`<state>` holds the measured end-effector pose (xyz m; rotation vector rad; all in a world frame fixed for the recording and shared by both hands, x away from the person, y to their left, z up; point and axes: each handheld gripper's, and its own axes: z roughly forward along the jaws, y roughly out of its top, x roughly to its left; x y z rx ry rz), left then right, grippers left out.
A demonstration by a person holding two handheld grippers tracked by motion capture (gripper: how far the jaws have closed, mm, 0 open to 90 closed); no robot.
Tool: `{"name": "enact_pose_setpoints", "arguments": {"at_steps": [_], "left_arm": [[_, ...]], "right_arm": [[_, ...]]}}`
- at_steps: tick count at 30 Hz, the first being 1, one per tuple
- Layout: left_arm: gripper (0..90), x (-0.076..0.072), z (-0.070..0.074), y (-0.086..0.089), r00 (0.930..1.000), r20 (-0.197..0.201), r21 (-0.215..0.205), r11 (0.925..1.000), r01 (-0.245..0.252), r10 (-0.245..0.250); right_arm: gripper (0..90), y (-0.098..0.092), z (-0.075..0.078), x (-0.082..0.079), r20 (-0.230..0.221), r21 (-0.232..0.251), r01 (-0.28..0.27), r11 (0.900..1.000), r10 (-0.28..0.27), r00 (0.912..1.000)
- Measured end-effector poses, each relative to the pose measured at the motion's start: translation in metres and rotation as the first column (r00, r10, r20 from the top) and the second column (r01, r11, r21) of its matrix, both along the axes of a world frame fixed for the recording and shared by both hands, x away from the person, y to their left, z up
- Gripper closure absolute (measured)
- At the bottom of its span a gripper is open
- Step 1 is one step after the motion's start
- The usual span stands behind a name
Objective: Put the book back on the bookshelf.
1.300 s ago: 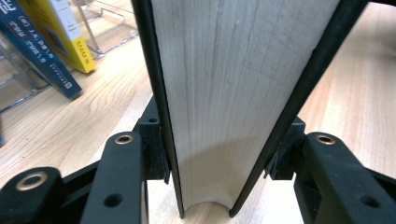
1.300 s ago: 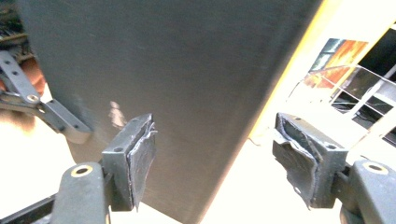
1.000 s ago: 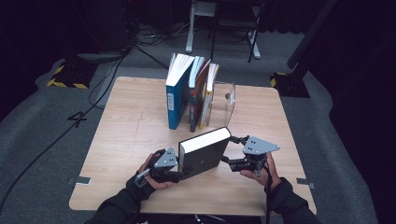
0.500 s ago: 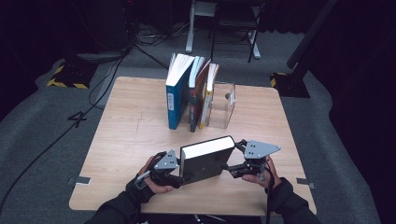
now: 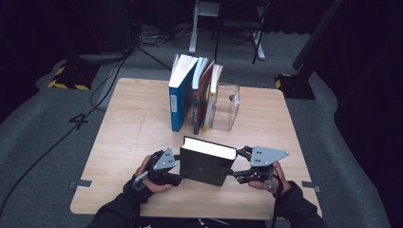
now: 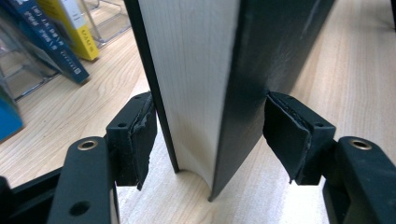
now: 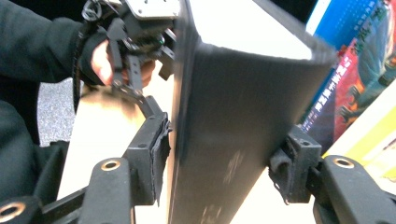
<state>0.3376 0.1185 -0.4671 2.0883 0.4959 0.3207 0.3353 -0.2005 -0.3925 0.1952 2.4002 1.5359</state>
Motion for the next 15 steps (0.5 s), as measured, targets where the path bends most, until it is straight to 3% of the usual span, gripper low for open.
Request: {"name": "enact_pose_setpoints", "arguments": {"at_steps": [10,15], "left_arm": [[36.2,0.006,-0.004,-0.003,0.9983,0.001,-0.03,0.9979,-0.058,0.058],[33.7,0.009,-0.006,-0.006,0.9977,-0.007,-0.052,0.9963,-0.068,0.068]], "right_arm": [[46.7,0.022,0.019,-0.003,-0.044,-0.025,0.077,0.997,-0.078,0.996],[47.8,0.021,0.021,-0.003,-0.042,-0.042,0.093,0.995,-0.094,0.9946]]}}
